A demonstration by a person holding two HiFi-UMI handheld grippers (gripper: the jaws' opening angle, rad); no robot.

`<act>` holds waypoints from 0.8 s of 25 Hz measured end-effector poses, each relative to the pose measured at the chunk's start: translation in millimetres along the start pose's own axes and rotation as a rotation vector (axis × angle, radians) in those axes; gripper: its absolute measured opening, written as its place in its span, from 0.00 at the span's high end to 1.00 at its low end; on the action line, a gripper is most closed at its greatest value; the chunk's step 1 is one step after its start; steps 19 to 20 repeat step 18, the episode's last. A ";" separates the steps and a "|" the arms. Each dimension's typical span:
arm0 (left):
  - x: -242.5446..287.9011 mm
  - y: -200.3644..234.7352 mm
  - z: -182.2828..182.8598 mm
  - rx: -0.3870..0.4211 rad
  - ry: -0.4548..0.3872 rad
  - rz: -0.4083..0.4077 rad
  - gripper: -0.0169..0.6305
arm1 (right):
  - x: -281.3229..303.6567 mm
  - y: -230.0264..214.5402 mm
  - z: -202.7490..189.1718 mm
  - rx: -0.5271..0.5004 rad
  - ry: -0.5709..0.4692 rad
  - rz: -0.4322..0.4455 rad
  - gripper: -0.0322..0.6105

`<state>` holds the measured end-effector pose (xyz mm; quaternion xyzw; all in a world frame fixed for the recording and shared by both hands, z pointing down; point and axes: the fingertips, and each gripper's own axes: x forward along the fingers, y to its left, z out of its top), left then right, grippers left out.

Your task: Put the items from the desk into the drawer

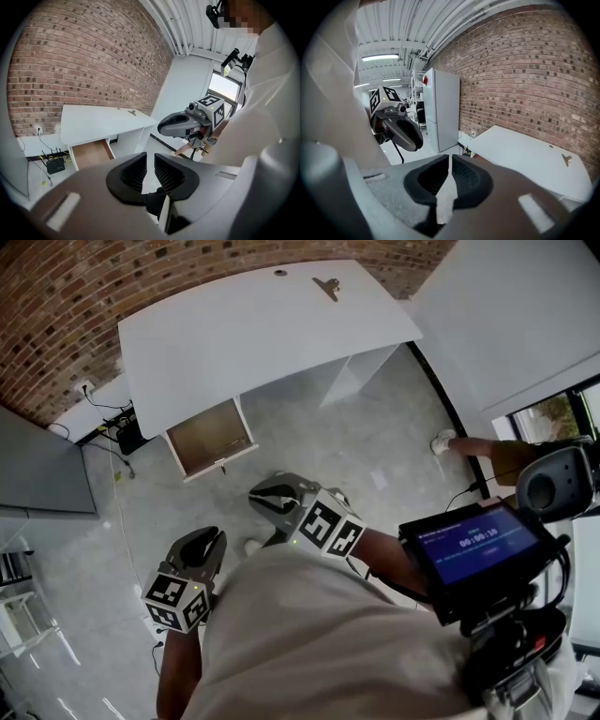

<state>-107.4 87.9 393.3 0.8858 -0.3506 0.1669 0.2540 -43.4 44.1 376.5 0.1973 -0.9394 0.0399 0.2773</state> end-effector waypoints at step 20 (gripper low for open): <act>48.0 5.6 3.9 0.047 0.053 -0.024 0.88 | -17.7 -32.5 -28.2 0.044 -0.015 -0.057 0.91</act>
